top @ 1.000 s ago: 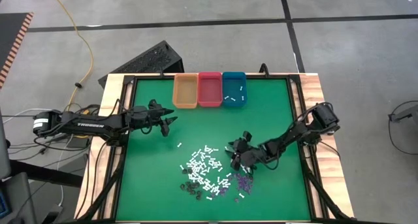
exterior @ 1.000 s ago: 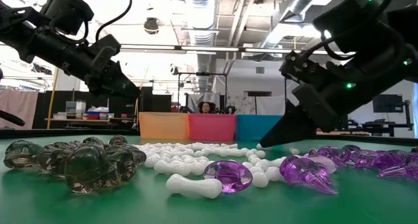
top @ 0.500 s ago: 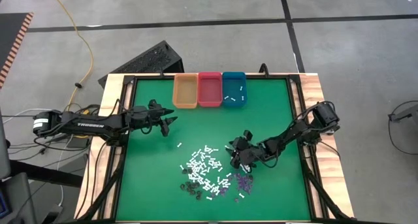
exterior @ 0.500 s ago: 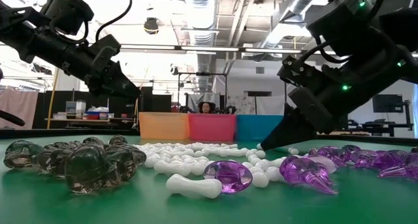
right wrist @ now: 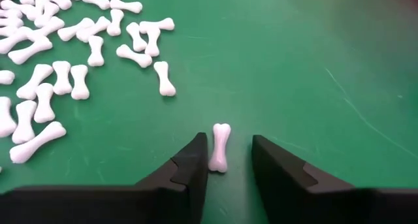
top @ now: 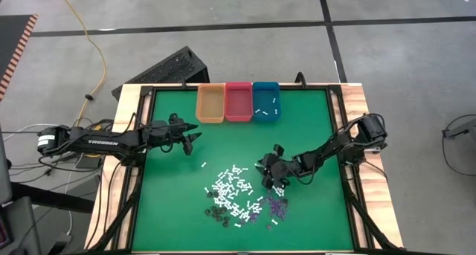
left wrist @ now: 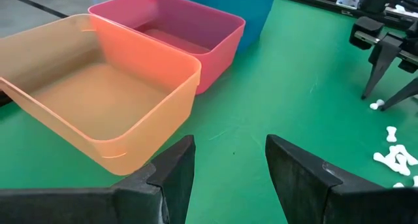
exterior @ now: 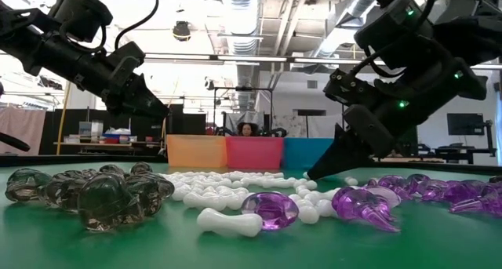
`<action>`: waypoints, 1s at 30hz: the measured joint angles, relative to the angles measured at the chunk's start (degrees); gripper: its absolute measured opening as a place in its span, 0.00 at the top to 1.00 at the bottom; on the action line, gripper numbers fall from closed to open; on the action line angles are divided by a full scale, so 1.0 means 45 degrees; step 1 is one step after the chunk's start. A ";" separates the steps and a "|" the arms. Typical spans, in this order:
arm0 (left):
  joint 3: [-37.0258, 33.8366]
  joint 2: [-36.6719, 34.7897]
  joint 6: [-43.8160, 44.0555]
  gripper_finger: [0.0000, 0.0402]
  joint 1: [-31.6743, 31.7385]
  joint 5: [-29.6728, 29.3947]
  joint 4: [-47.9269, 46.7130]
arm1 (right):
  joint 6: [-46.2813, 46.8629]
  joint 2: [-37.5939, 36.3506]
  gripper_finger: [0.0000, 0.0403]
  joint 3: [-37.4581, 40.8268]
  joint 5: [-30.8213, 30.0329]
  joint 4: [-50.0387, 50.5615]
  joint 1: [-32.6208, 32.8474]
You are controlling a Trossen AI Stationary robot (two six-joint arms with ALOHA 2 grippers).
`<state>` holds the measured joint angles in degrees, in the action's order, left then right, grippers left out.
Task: Sort Halloween decoration
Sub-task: Put the bone into the blue bin, then put the white bone toy into the blue bin
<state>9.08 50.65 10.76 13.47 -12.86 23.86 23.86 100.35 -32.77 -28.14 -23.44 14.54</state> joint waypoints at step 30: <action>0.0000 0.0000 -0.0005 0.56 0.0000 0.0000 -0.0221 | -0.0648 -0.0462 0.95 0.0317 0.0190 -0.1205 -0.0208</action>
<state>9.08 50.65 10.74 13.47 -12.86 22.86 20.94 98.27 -31.35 -27.28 -28.86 13.60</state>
